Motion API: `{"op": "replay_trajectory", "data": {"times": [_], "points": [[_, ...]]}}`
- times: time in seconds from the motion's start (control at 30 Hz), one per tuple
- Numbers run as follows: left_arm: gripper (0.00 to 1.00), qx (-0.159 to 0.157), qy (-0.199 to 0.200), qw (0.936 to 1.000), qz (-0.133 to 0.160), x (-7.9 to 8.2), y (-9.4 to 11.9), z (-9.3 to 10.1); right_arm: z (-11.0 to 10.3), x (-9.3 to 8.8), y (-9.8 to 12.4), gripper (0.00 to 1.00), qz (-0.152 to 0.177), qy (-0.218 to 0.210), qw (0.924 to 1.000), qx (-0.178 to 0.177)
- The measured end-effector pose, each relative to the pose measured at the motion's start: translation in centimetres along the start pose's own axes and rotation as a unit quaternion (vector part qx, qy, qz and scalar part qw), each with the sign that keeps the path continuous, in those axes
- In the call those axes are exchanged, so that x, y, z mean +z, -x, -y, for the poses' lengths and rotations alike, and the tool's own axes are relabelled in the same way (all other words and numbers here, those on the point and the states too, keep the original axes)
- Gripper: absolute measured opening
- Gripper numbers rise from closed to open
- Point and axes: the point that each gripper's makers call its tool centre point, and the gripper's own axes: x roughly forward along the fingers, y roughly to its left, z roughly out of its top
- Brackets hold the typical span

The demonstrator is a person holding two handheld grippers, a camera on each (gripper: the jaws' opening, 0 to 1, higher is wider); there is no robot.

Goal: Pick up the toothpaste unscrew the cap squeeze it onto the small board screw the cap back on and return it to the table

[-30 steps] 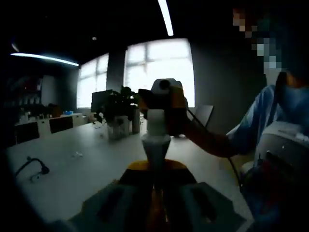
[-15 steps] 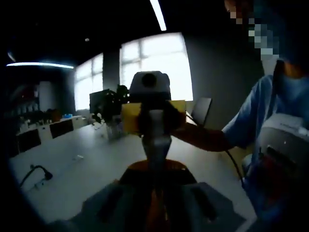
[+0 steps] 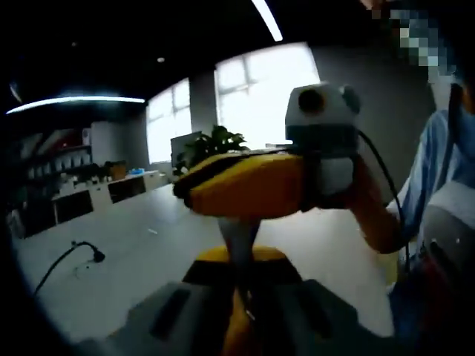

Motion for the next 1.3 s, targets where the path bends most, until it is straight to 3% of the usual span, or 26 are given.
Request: {"op": "replay_trajectory", "data": {"times": [0.1, 0.23, 0.4, 0.57, 0.87, 0.97, 1.03, 1.1, 1.2, 1.3], "points": [[0.05, 0.036, -0.009, 0.9993, -0.006, 0.0, 0.0, -0.6, 0.6, -0.1, 0.0, 0.1, 0.004, -0.006, 0.9976, -0.069], [0.05, 0.045, 0.011, 0.9989, -0.004, -0.1, -0.1, -0.5, 1.3, 0.0, 0.3, 0.1, 0.025, -0.035, 0.9885, -0.145], [0.05, 0.069, 0.001, 0.9976, 0.002, 0.1, -0.2, -0.6, 1.6, 0.0, 0.2, 0.1, 0.012, -0.021, 0.9863, -0.163], [0.05, 0.069, 0.011, 0.9976, 0.003, -0.1, -0.6, -0.6, 2.1, -0.3, 0.6, 0.1, 0.016, -0.026, 0.9812, -0.191], [0.05, 0.072, 0.002, 0.9974, -0.001, -0.3, -0.7, -1.1, 2.0, -0.3, 0.2, 0.11, 0.014, -0.015, 0.9828, -0.183], [0.05, 0.054, 0.023, 0.9983, 0.006, -0.1, -0.5, -1.1, 1.3, 0.0, 0.1, 0.13, 0.013, -0.003, 0.9892, -0.146], [0.05, 0.058, 0.021, 0.9981, 0.003, -0.4, -0.4, -1.6, 1.6, 1.5, 0.8, 0.24, 0.049, -0.006, 0.9899, -0.133], [0.05, 0.04, 0.026, 0.9989, 0.007, -0.3, -0.1, -1.6, 2.0, 2.6, 1.3, 0.27, 0.07, -0.018, 0.9937, -0.086], [0.05, -0.033, 0.028, 0.999, 0.012, -0.1, 0.2, -0.5, 1.2, 2.6, 1.5, 0.26, 0.062, -0.016, 0.9971, 0.041], [0.05, -0.077, 0.025, 0.9967, 0.008, -0.3, 0.4, 0.0, -0.5, 1.5, 2.1, 0.26, 0.043, -0.021, 0.9806, 0.19]]}}
